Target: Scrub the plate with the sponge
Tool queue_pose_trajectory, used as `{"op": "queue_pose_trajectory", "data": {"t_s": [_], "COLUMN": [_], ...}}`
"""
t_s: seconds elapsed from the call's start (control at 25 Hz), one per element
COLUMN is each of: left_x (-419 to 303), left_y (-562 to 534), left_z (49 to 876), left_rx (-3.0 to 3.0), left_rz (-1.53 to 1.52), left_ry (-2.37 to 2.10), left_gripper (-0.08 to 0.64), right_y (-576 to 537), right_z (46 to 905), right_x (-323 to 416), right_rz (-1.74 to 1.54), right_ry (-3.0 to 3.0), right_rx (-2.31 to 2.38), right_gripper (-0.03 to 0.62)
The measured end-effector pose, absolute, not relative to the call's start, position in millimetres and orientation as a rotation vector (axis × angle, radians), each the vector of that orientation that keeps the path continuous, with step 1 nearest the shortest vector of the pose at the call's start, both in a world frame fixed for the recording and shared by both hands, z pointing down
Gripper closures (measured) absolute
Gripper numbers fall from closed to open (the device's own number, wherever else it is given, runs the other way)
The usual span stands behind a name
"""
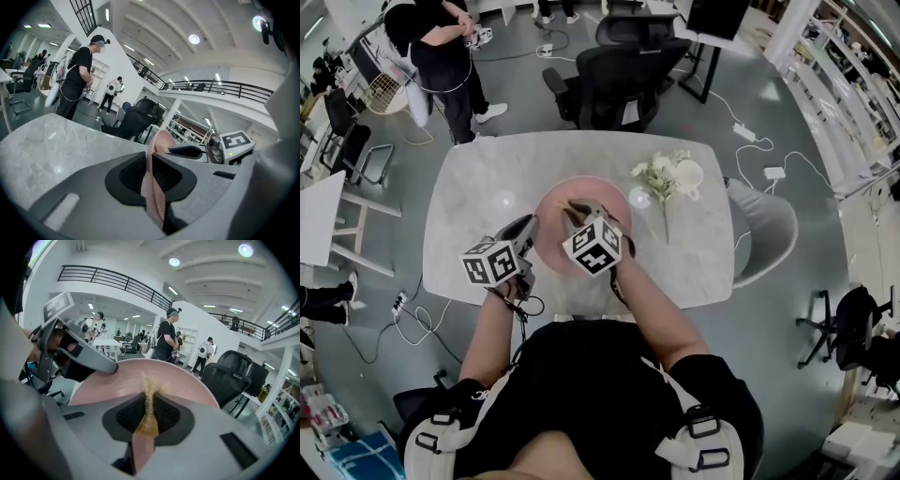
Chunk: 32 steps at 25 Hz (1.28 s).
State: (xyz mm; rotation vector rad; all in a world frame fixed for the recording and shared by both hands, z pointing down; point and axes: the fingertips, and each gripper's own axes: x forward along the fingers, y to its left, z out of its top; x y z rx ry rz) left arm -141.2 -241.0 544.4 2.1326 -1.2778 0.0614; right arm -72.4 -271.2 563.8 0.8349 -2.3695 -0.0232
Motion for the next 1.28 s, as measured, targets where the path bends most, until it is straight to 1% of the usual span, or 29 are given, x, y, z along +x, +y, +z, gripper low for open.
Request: {"op": "queue_pose_trajectory", "data": {"t_s": [0.24,0.36,0.96,1.28], "left_x": [-146,-149,-172,-197], "left_y": [-239,-240,-242,-246], "left_z": [543,545,544,546], "left_rx": [2.116,2.093,2.024,1.974], "left_rz": [0.032,0.006,-0.058,-0.118], "left_ry": [-1.271,-1.262,-1.324,-1.374], "left_gripper": [0.522,0.522,0.518,0.519], "right_y": [-300,-303,-234,-189], "right_z": [558,560,595,615], "right_x": [-36,-29,-80,-92], "right_rz": [-0.060,-0.080,-0.106,-0.122], "right_ry": [-2.282,-2.258,-2.319,-2.303], "right_rx": [0.982,0.992,0.662,0.462], "right_gripper": [0.540,0.540,0.540,0.540]}}
